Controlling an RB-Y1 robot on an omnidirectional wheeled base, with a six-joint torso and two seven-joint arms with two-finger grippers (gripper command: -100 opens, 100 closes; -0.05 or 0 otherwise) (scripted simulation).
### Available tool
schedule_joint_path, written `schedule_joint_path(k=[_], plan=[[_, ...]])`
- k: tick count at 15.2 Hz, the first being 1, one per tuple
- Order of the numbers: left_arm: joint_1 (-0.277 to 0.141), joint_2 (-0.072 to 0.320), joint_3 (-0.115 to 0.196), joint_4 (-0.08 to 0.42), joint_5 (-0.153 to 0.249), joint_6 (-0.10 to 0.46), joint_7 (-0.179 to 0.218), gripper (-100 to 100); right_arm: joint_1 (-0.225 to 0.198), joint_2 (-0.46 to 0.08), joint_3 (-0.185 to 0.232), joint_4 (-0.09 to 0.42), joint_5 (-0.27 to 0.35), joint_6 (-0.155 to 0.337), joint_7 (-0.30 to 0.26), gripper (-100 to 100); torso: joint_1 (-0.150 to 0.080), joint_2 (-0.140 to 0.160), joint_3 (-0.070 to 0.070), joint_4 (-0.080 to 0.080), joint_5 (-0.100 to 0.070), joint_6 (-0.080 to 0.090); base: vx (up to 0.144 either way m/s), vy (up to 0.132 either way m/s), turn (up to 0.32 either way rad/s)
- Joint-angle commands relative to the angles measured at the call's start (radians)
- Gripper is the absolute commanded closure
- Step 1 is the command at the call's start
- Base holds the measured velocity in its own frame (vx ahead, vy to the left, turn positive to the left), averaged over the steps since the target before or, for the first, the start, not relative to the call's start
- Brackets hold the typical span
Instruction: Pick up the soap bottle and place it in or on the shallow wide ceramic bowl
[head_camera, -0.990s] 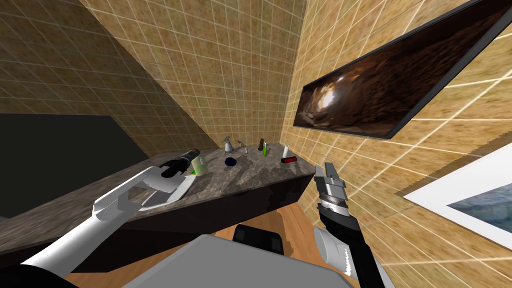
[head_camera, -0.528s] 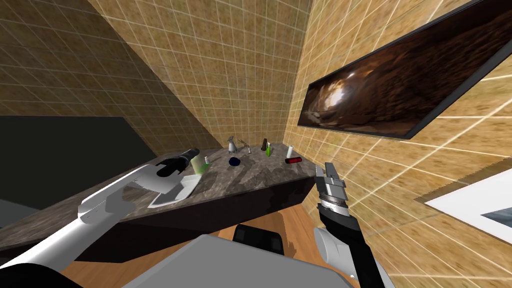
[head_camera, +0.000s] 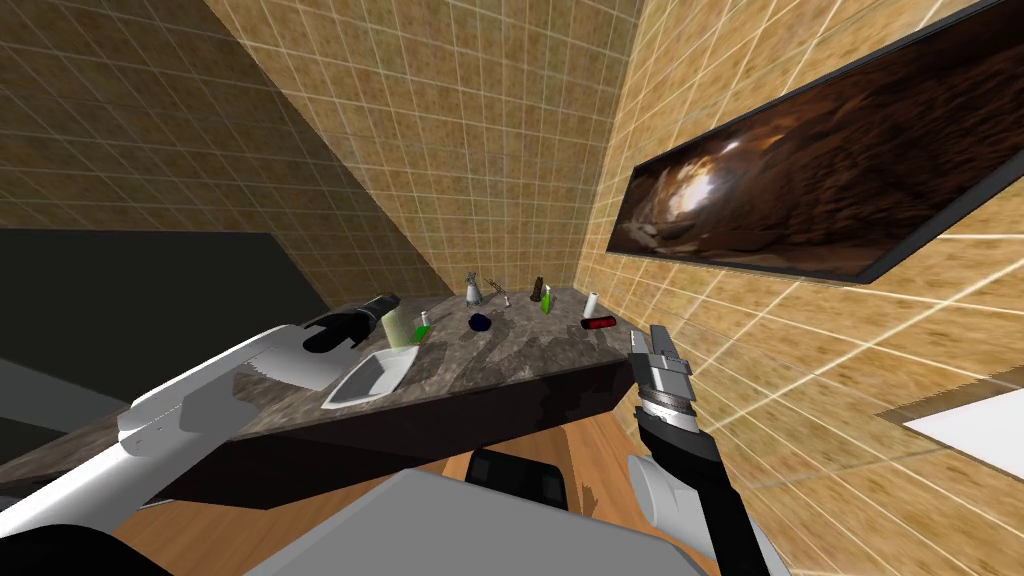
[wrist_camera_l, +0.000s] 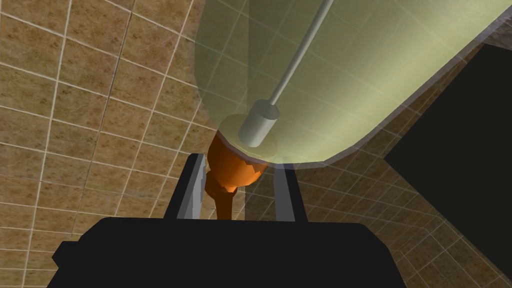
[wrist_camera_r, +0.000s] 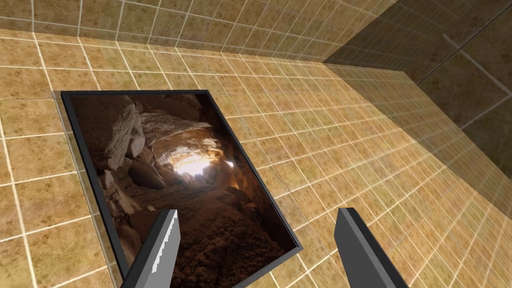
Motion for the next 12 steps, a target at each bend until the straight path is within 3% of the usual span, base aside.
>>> schedule_joint_path(k=[1, 12], plan=[[0.008, 0.011, 0.008, -0.013, 0.013, 0.021, 0.002, 100, 0.000, 0.000, 0.000, 0.000, 0.000, 0.000, 0.000, 0, 0.000, 0.000, 0.000, 0.000, 0.000, 0.000, -0.011, 0.046, 0.070], [0.018, 0.031, 0.020, -0.026, 0.033, 0.052, 0.005, 100, 0.000, 0.000, 0.000, 0.000, 0.000, 0.000, 0.000, 0, -0.007, 0.000, 0.000, 0.001, -0.003, 0.001, -0.005, 0.019, 0.021]])
